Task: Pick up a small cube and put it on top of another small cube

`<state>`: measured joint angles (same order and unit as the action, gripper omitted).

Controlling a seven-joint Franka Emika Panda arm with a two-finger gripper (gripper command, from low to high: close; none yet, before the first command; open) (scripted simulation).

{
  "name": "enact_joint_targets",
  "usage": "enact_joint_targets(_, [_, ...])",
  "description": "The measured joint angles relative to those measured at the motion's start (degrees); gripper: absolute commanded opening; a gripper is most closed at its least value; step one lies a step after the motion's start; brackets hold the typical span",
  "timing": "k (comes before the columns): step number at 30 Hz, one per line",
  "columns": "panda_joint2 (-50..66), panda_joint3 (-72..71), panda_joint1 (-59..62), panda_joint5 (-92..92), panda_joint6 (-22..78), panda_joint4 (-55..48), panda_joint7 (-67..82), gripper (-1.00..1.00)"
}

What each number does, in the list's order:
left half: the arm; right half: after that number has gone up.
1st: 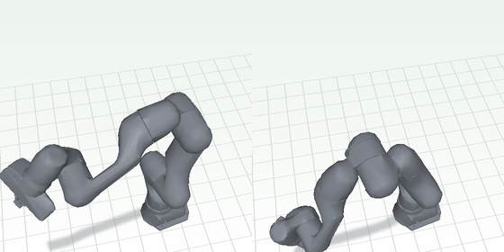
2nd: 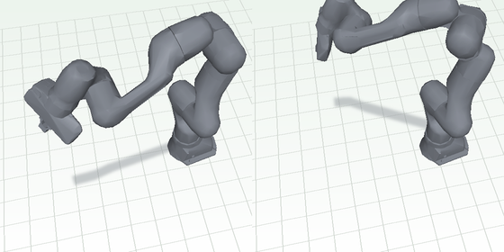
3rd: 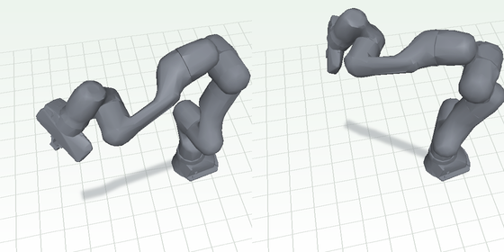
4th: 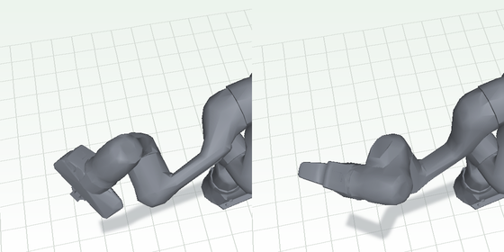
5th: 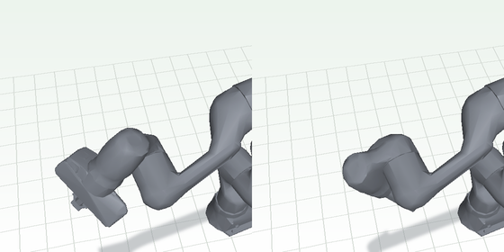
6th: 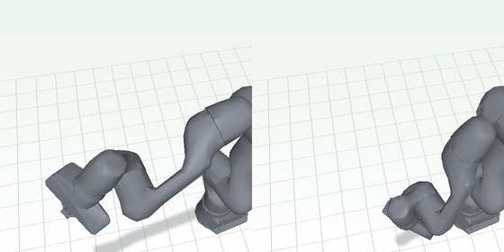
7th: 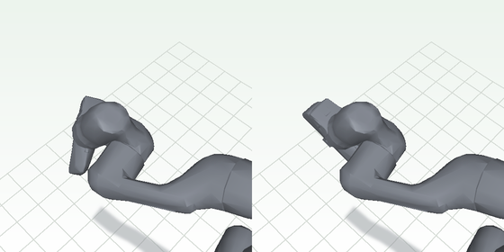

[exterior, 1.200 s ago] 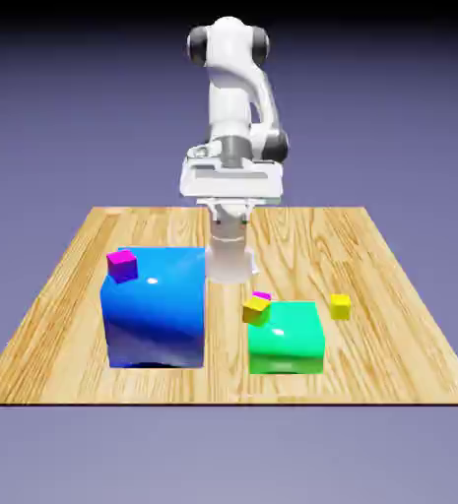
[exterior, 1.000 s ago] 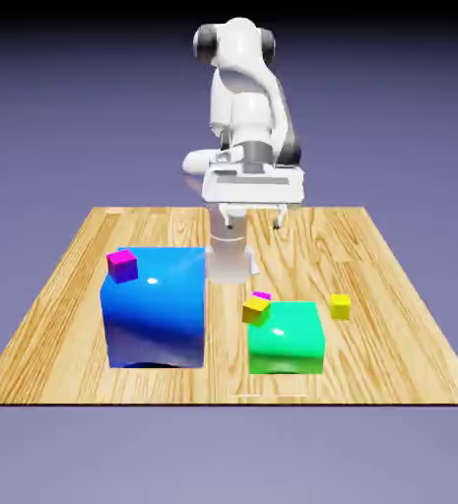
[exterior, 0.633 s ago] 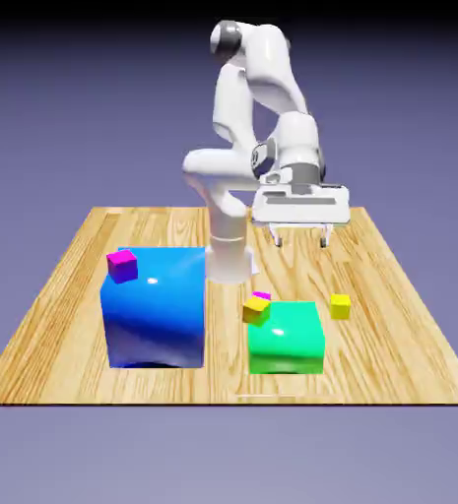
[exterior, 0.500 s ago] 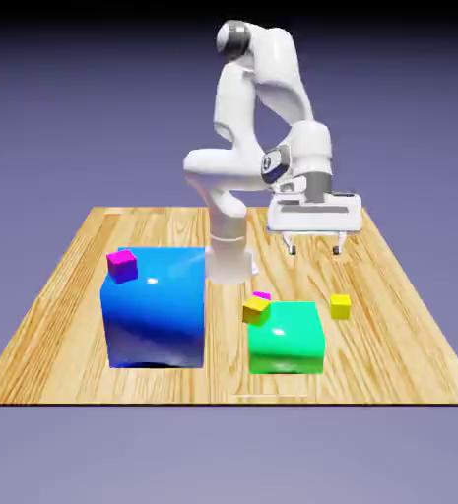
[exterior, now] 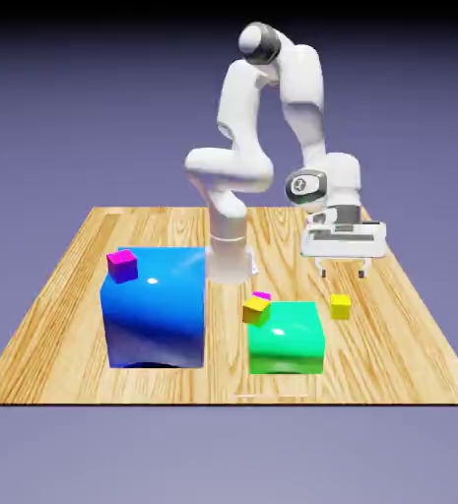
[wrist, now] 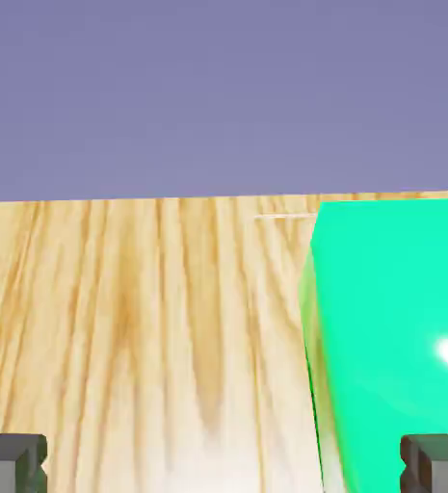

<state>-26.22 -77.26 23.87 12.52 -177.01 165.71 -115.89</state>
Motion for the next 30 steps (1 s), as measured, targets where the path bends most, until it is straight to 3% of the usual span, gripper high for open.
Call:
enact_joint_targets(13, [1.9,-23.3,7.4,3.8,-0.9,1.4,-22.1,0.00])
enact_joint_targets(26, [-9.0,-48.2,34.4,5.0,-12.9,-3.7,-25.9,0.00])
enact_joint_targets(27, [-9.7,-49.7,36.0,5.1,-13.7,-4.0,-26.1,-1.00])
enact_joint_targets(30, [-8.8,-47.8,33.9,5.0,-12.8,-3.6,-25.8,-1.00])
